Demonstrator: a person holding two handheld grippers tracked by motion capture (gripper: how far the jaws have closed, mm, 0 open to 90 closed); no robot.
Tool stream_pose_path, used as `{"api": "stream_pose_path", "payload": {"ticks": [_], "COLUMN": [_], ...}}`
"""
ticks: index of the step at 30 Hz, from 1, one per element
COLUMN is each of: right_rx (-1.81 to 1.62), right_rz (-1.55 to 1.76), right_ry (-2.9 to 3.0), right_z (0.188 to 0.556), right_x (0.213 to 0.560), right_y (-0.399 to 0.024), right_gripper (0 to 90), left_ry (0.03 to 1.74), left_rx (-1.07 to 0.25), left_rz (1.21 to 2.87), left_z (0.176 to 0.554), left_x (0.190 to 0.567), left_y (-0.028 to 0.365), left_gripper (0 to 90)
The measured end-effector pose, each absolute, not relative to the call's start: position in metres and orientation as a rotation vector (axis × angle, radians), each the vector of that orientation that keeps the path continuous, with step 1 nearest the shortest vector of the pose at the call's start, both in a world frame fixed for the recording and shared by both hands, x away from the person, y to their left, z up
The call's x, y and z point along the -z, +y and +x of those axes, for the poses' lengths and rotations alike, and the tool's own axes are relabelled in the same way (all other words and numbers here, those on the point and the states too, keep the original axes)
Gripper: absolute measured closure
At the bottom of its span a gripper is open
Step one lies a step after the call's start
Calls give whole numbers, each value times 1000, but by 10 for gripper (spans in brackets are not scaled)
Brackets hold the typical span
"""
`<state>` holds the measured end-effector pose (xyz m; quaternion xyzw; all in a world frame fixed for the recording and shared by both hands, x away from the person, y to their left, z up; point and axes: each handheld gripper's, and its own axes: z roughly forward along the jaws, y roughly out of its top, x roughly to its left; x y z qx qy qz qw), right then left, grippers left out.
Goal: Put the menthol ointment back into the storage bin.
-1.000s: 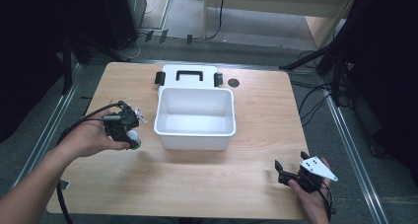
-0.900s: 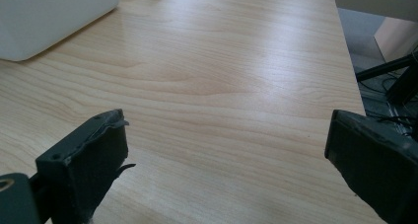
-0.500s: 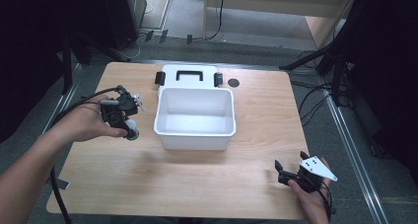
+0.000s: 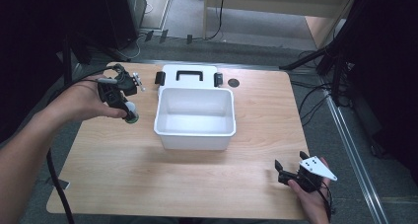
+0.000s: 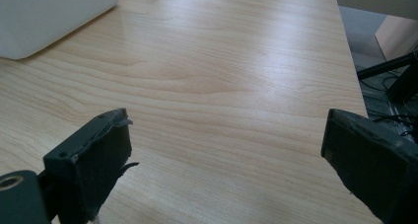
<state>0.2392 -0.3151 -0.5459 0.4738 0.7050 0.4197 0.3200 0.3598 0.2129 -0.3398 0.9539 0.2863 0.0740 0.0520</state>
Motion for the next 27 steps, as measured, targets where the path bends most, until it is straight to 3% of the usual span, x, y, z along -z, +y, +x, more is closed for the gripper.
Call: {"api": "stream_pose_path", "payload": {"ticks": [14,27], "right_rx": [-1102,-1111], "right_rz": [1239,1241], "right_ry": [1859,1864], "right_z": [239,239], "right_x": [546,546], "right_y": [-315,-316], "right_gripper": [66,72], "left_ry": [835,776], "left_rx": [-250,-251], "left_rz": [2873,2882], "left_z": [373,382], "left_x": [314,315], "left_y": [195,168], "left_gripper": [513,513]}}
